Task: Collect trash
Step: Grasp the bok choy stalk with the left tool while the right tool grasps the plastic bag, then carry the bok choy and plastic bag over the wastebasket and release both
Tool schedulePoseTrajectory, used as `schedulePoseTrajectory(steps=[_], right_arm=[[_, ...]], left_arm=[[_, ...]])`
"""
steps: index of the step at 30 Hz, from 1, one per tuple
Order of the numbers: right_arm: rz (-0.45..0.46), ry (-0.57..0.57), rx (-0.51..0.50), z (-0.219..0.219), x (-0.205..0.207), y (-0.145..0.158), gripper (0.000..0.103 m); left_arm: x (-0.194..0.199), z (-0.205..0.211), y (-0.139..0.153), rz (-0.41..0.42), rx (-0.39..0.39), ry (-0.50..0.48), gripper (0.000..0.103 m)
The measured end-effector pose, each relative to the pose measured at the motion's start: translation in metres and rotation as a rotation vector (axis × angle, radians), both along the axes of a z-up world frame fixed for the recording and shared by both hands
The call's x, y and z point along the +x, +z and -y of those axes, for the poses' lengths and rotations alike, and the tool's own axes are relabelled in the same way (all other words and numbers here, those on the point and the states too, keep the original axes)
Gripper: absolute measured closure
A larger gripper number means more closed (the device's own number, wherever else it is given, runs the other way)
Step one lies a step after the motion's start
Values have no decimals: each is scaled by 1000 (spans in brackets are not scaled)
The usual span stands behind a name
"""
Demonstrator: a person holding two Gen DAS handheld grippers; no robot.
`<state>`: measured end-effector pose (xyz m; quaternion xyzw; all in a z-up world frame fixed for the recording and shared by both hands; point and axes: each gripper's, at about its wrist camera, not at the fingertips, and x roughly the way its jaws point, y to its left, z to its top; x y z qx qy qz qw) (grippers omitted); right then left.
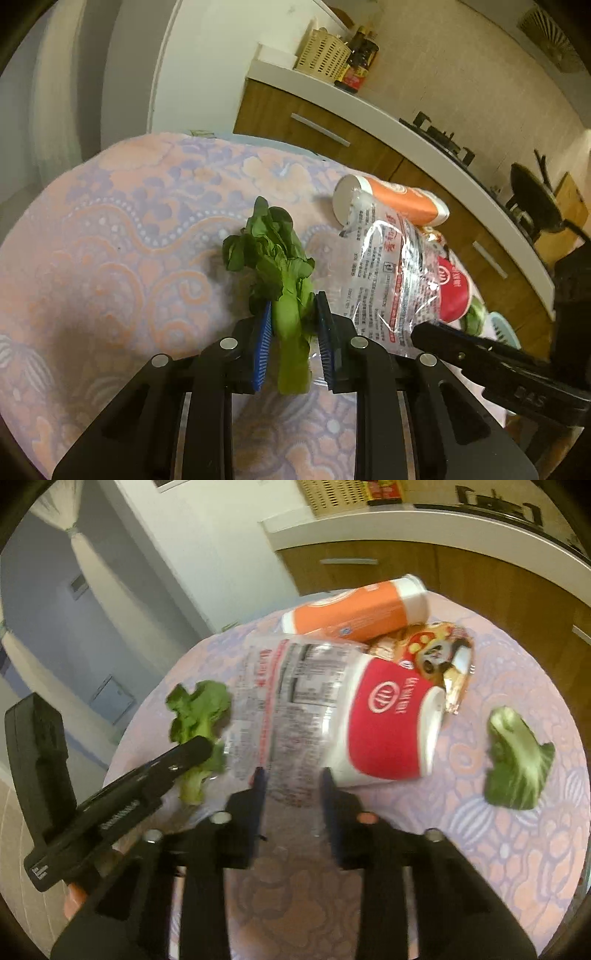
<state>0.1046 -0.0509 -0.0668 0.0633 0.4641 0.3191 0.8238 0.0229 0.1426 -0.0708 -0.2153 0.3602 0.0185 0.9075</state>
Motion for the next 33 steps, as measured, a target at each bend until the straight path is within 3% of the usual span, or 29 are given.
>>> schedulePoseTrajectory(steps=[2, 5, 12, 16, 18, 24, 33], right_arm=[[4, -2, 12, 3, -2, 0, 88], [83, -39, -11, 11, -12, 8, 97], [245, -78, -44, 38, -45, 35, 99], [277, -140, -24, 78, -52, 45, 99], [290, -187, -10, 99, -52, 52, 99], [320, -334, 22, 172, -54, 71, 99], [334, -531, 65, 281, -67, 77, 99]], left_arm=[[1, -4, -2, -2, -33, -6, 82], [-1, -2, 0, 16, -36, -15, 82], [-9, -8, 4, 65, -70, -8, 81], [-13, 1, 12, 106, -33, -42, 81], [-17, 15, 22, 149, 12, -73, 81], [-22, 57, 57, 226, 35, -162, 81], [0, 164, 104, 297, 84, -373, 81]])
